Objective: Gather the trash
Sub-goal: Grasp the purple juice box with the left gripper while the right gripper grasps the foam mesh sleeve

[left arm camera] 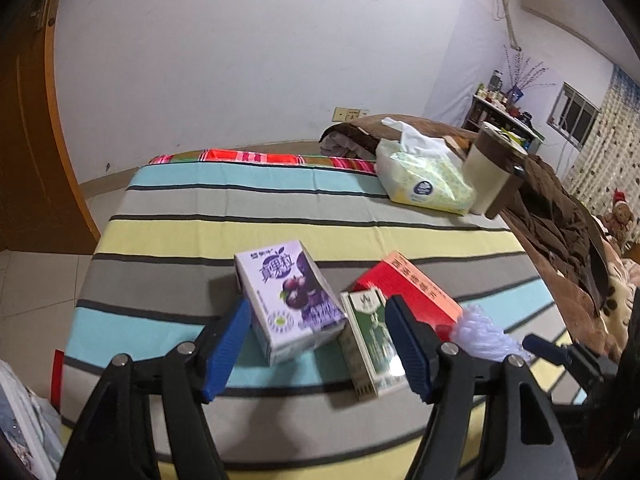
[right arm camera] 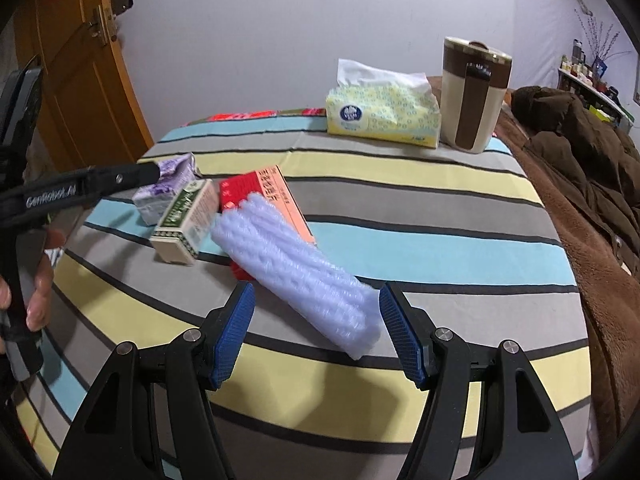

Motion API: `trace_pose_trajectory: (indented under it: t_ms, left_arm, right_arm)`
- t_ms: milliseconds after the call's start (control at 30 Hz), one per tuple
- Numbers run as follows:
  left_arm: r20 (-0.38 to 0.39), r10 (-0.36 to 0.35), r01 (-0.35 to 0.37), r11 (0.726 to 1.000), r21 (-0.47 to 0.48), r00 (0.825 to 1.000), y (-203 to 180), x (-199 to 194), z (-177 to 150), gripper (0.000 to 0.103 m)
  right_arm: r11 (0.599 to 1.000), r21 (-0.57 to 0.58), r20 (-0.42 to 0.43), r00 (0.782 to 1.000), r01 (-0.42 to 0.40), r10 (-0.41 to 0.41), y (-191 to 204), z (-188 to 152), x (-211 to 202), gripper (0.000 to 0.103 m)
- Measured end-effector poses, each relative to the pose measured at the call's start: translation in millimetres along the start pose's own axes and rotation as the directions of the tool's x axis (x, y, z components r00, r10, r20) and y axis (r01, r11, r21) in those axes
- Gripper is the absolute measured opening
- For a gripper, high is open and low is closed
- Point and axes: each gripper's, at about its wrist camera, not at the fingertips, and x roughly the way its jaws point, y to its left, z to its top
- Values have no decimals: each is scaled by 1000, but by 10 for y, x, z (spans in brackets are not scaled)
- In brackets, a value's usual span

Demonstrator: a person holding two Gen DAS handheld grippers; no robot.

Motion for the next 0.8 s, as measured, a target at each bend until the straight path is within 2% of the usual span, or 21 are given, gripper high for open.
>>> trace_pose_trajectory:
  t_ms: [133,233,433,600,700,733,800]
  left_arm:
    - [-29,30,-31,999,-27,999,35,191,20,75]
    - [-47,52,-54,998,-35,998,106,253,-4,75]
    - [-42,82,-85,994,-62,996,300,181,-42,75]
    - [-43,105,-107,993,-49,994,357,189,-73,75]
    - [-57,108,-111,993,-48,992,381,236,-91,67]
    - [-69,108,-111,992,-52,992,393,259,-99,59]
    - [-78,108,-112,993,-47,991,402,275,-118,58]
  right_arm:
    - [1000,11,-11,1000,-14,14,-18,-12,61,64]
    - [999,17,-17,999,-33,33,-22,-16,81,49]
    - [999,24,-7,999,-46,46,8,-32,71,35]
    - [998,33,-2,998,-58,58,31,-40,53,32]
    - [997,45,4,998,-65,65,31,-35,31,30]
    - [997,49,6,998,-66,66,33,-39,20,29]
    - [996,54,10,997,-71,70,35,-45,7,29]
